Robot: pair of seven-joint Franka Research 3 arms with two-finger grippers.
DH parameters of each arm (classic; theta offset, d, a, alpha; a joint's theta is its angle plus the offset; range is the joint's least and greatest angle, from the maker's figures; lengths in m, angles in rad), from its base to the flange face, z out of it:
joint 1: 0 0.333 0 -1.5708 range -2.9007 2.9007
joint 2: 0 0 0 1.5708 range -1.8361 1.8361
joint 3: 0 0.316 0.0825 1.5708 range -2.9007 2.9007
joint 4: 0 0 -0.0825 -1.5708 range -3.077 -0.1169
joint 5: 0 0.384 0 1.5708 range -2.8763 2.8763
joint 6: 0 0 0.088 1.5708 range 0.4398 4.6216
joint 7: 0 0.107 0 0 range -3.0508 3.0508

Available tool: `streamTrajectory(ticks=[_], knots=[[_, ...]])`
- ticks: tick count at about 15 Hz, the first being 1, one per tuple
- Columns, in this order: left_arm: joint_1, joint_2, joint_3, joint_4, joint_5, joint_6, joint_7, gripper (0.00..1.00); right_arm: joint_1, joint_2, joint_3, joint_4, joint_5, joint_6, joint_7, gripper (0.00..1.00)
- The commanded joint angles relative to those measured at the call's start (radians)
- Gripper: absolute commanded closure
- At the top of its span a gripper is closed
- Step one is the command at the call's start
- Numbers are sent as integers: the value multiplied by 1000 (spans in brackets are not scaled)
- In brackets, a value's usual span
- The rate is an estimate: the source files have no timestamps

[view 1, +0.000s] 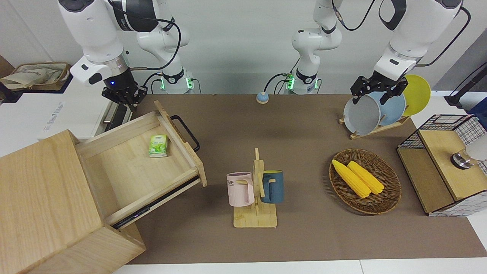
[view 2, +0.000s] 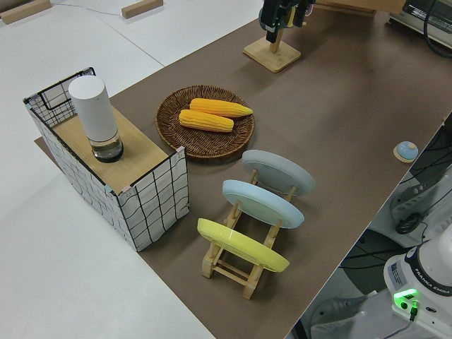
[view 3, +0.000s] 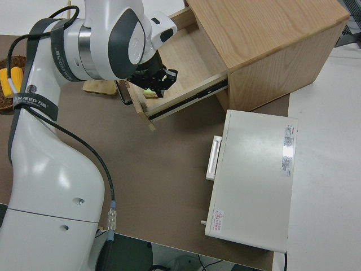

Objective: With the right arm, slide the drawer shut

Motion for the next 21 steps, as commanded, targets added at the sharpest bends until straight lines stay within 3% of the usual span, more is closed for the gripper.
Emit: streamTrajectory(ticks=[1, 11, 13, 15, 21], knots=[[-7, -4, 0, 10, 18, -18, -10, 7, -14, 4, 6, 45, -1, -34, -16, 1000], [-7, -4, 0, 10, 18, -18, -10, 7, 4, -5, 14, 109, -1, -152, -2, 1000], [-7, -4, 0, 9, 18, -18, -10, 7, 12, -5, 26, 143, 5, -172, 60, 1000], [-7, -4, 0, 10, 18, -18, -10, 7, 20, -5, 46, 146, 38, -172, 120, 1000], [-7, -4, 0, 10, 18, -18, -10, 7, 90, -5, 52, 154, 91, -171, 286, 1000]])
